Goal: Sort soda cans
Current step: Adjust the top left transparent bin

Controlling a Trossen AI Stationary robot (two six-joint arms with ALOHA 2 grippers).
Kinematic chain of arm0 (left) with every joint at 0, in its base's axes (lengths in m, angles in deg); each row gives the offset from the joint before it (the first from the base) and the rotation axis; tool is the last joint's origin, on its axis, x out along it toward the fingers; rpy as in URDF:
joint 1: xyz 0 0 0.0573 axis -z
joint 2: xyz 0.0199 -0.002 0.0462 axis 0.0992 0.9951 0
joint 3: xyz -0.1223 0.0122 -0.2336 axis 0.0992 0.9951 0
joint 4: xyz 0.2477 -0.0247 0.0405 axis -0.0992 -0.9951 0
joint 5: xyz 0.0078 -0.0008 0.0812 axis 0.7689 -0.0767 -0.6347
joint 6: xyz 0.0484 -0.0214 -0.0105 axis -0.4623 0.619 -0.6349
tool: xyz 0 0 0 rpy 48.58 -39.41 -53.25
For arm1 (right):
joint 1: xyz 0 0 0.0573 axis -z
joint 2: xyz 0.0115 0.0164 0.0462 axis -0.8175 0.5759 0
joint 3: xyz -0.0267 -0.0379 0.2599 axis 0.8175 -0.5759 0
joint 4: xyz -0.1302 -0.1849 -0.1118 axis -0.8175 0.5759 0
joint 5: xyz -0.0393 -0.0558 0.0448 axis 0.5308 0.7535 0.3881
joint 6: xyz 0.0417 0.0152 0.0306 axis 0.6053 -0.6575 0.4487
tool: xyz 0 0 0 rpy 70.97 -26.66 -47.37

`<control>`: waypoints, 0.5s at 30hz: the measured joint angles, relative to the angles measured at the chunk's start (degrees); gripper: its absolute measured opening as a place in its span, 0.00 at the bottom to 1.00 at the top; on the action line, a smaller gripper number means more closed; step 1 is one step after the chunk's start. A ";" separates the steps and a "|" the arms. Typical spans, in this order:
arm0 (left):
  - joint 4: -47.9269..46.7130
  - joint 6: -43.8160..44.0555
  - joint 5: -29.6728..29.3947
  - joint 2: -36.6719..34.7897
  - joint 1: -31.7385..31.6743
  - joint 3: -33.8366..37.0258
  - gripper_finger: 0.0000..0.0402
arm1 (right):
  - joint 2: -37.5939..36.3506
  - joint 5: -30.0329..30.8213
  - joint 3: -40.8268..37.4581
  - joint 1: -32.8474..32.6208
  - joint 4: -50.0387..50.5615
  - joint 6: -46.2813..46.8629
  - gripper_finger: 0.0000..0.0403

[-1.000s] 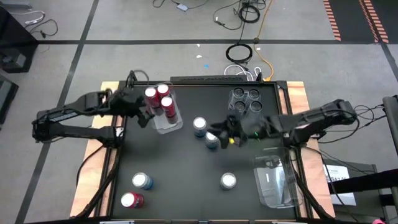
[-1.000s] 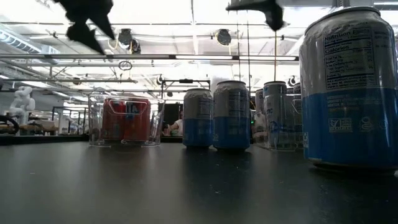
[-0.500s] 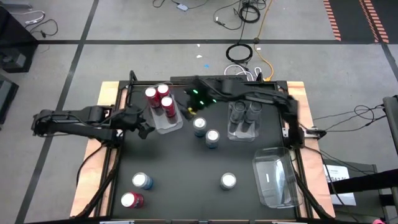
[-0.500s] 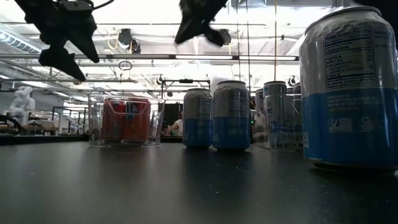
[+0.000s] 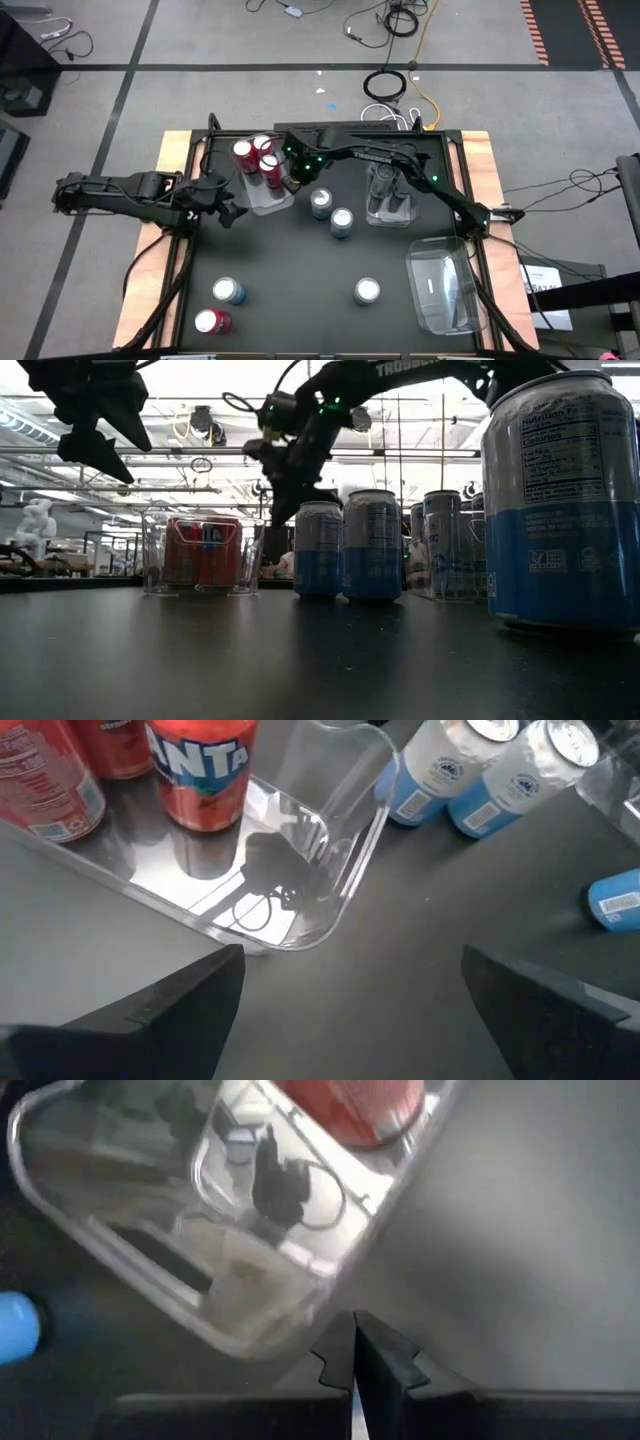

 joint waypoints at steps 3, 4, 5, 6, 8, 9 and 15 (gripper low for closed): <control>-0.10 -0.02 -0.06 0.00 -0.02 0.00 0.95 | 0.81 -0.15 0.02 -0.43 -2.18 -0.08 0.00; -0.24 -0.04 -0.08 0.00 0.00 0.00 0.95 | 0.92 -0.82 0.02 -0.45 -2.66 -0.08 0.00; -0.36 -0.06 -0.10 0.00 0.00 0.00 0.95 | 1.32 -1.43 0.03 -0.60 -3.18 -0.08 0.00; -0.38 -0.06 -0.13 0.00 -0.01 0.00 0.95 | 1.64 -2.13 0.09 -0.74 -3.52 -0.11 0.00; -0.81 -0.06 -0.28 0.00 0.00 0.00 0.95 | 2.00 -4.87 0.04 -0.83 -3.75 -0.44 0.00; -1.24 -0.05 -0.30 -0.01 0.00 0.00 0.95 | 2.29 -5.85 0.04 -1.11 -4.56 -0.79 0.00; -1.90 -0.06 -0.30 -0.01 0.00 0.00 0.95 | 2.43 -10.52 0.04 -3.55 -10.93 -2.08 0.00</control>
